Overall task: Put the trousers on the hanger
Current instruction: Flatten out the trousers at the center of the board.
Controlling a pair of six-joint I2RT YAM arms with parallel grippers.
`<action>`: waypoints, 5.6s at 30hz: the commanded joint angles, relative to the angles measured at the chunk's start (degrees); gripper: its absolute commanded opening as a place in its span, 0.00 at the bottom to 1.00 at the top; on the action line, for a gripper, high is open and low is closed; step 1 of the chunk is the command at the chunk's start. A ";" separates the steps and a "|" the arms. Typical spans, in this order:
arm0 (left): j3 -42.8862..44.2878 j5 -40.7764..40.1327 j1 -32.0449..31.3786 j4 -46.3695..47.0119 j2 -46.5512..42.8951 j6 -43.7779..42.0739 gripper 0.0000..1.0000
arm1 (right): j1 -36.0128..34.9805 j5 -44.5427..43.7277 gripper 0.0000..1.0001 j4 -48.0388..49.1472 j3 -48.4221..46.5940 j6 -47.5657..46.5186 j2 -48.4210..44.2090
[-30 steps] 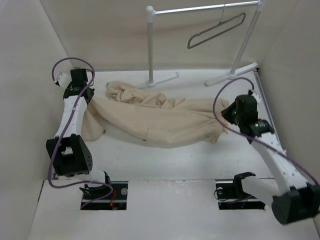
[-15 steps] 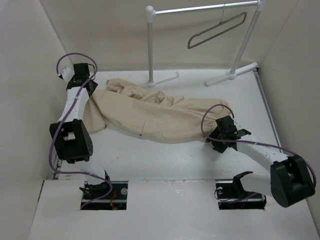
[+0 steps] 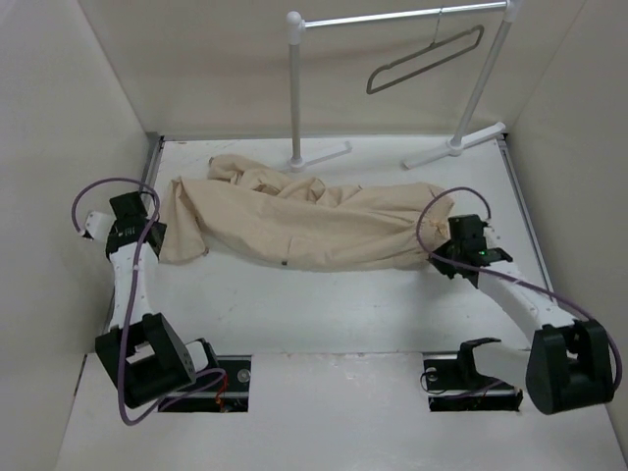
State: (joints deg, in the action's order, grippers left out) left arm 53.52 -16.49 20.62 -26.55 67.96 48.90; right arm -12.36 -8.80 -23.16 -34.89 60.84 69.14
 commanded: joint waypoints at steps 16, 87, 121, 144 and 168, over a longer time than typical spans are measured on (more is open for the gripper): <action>-7.90 7.36 -2.91 5.71 14.99 1.02 0.51 | 13.54 -0.78 0.06 1.01 -7.29 -7.22 -4.63; 7.72 3.91 -22.07 2.54 12.69 1.20 0.36 | -22.75 5.89 0.38 1.28 -5.61 -6.86 9.17; 31.30 9.28 -23.56 5.01 46.47 -0.13 0.11 | -22.76 6.51 0.49 -2.24 -13.62 -10.65 1.52; 21.98 15.96 0.95 11.17 32.05 11.56 0.00 | -8.08 7.48 0.45 4.79 -0.44 -5.30 8.38; 32.24 3.64 -6.07 -1.04 34.58 -7.33 0.55 | -1.66 11.96 0.32 -4.71 -14.67 -14.61 -4.55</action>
State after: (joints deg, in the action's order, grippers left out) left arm 79.15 -13.58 16.58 -24.03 96.42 47.40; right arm -14.22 0.56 -29.08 -46.57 48.34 63.83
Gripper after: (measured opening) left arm 0.549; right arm 0.338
